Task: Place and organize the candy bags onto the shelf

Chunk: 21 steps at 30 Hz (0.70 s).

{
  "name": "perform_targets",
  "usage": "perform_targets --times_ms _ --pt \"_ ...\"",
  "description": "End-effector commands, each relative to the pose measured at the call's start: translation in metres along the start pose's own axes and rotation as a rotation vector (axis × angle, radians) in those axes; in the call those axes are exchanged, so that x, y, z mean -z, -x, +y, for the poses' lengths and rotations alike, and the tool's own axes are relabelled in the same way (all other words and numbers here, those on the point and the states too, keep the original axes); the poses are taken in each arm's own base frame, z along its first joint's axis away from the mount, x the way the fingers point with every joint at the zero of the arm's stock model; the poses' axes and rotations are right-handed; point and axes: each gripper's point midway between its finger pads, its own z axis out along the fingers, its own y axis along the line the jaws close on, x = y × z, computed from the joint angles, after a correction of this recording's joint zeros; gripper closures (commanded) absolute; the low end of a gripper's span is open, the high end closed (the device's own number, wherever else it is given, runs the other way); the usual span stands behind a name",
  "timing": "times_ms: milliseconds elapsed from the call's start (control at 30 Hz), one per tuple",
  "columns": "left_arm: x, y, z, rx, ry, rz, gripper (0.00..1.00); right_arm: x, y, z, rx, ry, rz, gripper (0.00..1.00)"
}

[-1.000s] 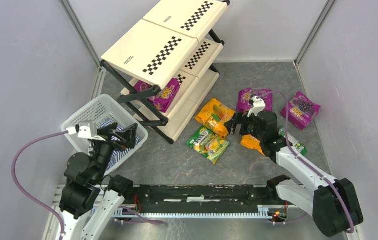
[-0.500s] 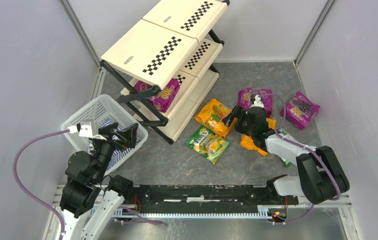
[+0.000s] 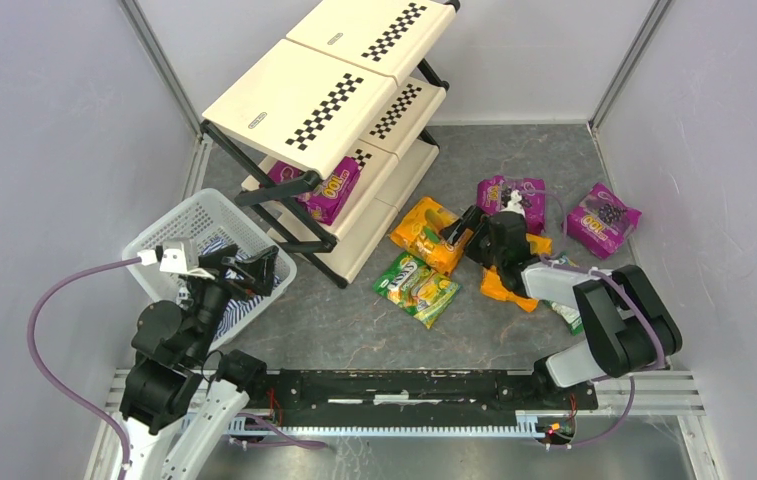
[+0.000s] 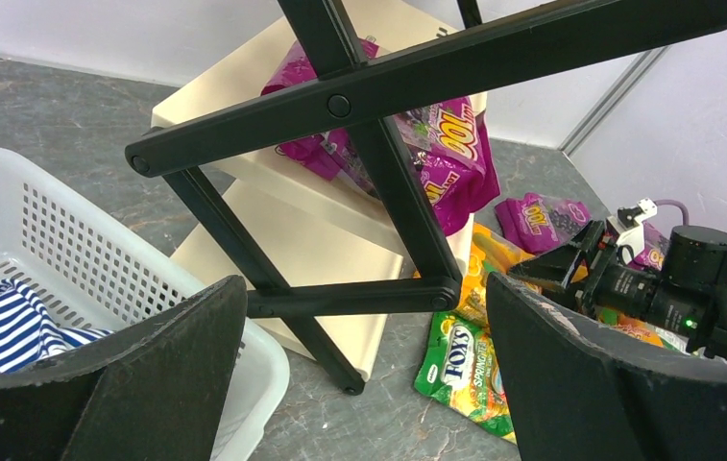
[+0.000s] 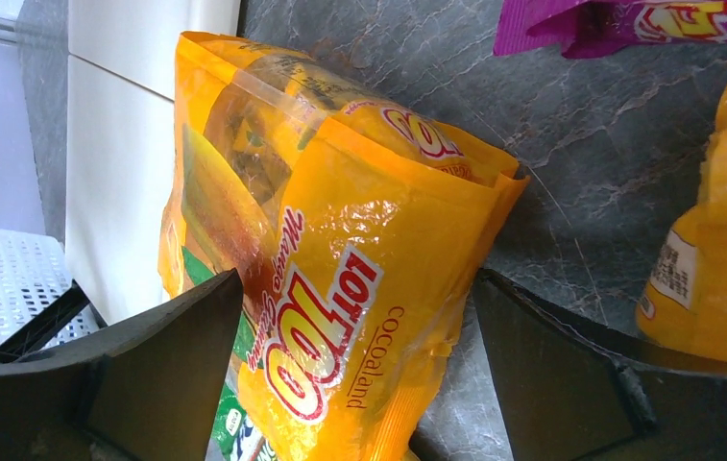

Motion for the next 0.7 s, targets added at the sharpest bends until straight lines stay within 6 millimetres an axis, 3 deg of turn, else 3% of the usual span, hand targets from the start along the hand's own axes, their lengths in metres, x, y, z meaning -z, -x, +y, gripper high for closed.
perform_targets --times_ms 0,300,400,667 --pt "-0.004 0.001 -0.004 -0.039 -0.024 0.003 0.00 -0.005 -0.007 0.001 -0.030 0.009 0.035 0.03" --pt "-0.004 0.003 -0.001 -0.040 -0.010 -0.007 0.00 0.005 -0.016 0.016 -0.048 0.145 0.043 0.37" --pt "-0.005 0.002 -0.002 -0.042 -0.012 -0.001 0.00 0.010 -0.014 0.020 -0.069 0.179 0.033 0.56" --pt "-0.007 0.001 -0.002 -0.045 -0.011 0.004 0.00 0.023 -0.011 0.025 -0.097 0.226 0.050 0.74"
